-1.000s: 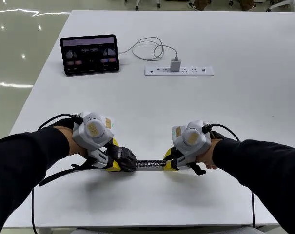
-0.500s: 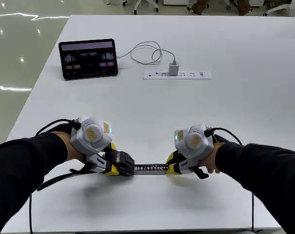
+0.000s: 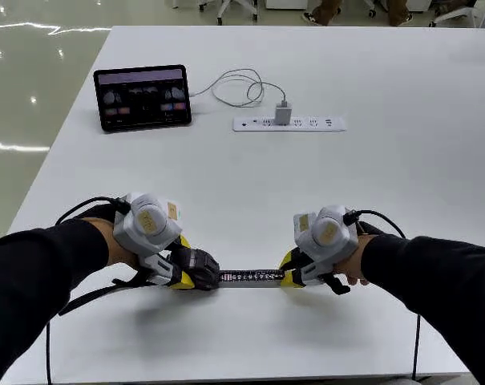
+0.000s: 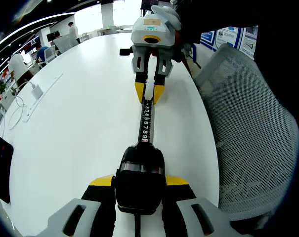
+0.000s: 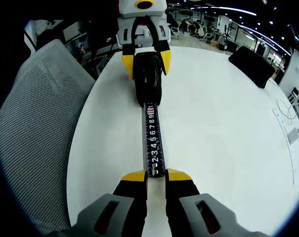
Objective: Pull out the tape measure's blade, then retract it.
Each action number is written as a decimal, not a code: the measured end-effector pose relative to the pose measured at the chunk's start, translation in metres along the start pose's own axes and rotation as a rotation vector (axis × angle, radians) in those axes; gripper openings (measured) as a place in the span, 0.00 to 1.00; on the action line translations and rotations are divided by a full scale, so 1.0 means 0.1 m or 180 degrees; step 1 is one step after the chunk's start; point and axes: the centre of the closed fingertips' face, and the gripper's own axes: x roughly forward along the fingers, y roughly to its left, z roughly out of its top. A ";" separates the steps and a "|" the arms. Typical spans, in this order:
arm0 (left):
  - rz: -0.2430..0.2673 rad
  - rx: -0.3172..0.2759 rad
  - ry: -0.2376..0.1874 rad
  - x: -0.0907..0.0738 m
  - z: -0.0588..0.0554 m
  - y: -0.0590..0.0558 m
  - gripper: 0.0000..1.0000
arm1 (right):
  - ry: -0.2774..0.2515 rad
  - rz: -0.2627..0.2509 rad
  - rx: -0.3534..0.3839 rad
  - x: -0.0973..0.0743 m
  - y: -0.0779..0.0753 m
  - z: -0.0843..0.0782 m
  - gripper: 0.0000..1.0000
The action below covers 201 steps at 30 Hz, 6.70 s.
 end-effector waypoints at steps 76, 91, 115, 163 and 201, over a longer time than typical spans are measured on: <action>0.0016 -0.0024 -0.0023 0.01 0.00 0.01 0.32 | 0.0128 -0.0086 0.0115 -0.33 -0.07 -0.48 0.08; 0.0017 -0.0023 -0.0023 0.00 0.02 -0.02 0.32 | 0.0163 -0.0097 0.0125 -0.40 -0.07 -0.59 0.08; 0.0012 -0.0020 -0.0026 0.01 0.01 0.00 0.32 | 0.0214 -0.0145 0.0203 -0.52 -0.08 -0.76 0.08; 0.0011 -0.0007 -0.0009 0.01 0.02 -0.01 0.32 | 0.0233 -0.0184 0.0317 -0.65 -0.12 -0.94 0.08; 0.0026 -0.0018 -0.0022 0.02 0.03 0.00 0.32 | 0.0285 -0.0145 0.0273 -0.65 -0.11 -0.96 0.09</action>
